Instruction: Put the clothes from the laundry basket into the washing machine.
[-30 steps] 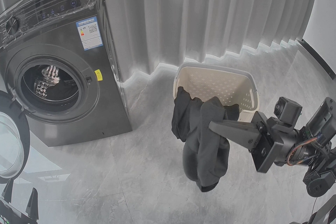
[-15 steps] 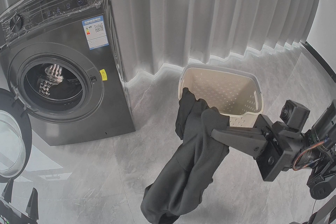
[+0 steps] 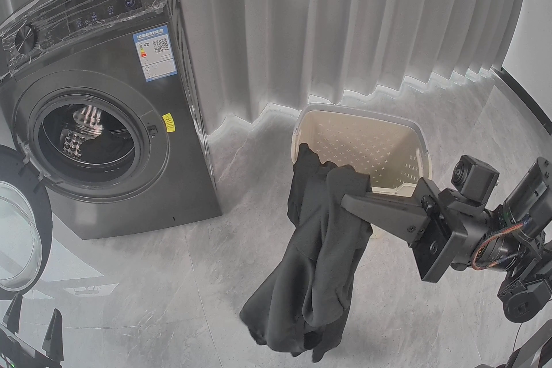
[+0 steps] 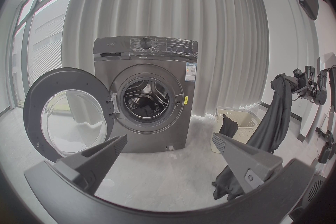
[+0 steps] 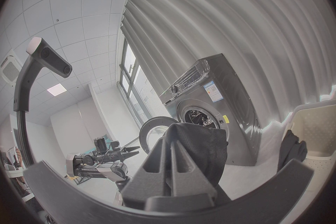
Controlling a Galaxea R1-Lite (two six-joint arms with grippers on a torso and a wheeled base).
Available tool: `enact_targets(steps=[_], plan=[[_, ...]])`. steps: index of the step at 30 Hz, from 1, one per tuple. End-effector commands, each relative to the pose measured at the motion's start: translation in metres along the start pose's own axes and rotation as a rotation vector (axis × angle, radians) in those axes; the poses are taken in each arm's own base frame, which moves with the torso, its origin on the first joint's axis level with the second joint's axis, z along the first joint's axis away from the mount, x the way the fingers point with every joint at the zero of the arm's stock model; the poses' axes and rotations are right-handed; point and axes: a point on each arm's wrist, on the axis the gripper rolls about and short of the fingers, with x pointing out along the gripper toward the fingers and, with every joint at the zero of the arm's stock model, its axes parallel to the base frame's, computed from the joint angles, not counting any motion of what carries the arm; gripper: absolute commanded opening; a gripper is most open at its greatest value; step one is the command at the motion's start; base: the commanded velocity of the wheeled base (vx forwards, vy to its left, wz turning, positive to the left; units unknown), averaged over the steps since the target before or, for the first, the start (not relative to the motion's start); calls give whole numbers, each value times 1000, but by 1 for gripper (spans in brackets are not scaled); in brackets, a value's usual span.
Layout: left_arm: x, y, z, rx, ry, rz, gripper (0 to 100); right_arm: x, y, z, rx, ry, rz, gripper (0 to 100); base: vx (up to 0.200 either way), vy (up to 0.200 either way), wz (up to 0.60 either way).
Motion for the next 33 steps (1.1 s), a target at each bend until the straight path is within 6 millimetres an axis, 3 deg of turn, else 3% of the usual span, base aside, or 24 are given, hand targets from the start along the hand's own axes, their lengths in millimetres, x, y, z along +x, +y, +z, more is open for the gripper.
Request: enact_targets(steps=[1, 8, 20, 33], plan=[[0, 0, -4, 0, 5, 1, 100, 0, -1, -2, 4, 6, -2, 0, 0, 0, 0], [0, 0, -4, 0, 3, 1, 100, 1, -1, -5, 13, 15, -1, 0, 0, 0, 0], [0, 0, -4, 0, 5, 1, 100, 1, -3, -8, -2, 26, -9, 0, 0, 0, 600], [0, 0, -4, 0, 5, 1, 100, 2, -3, -7, -5, 22, -5, 0, 0, 0, 0]])
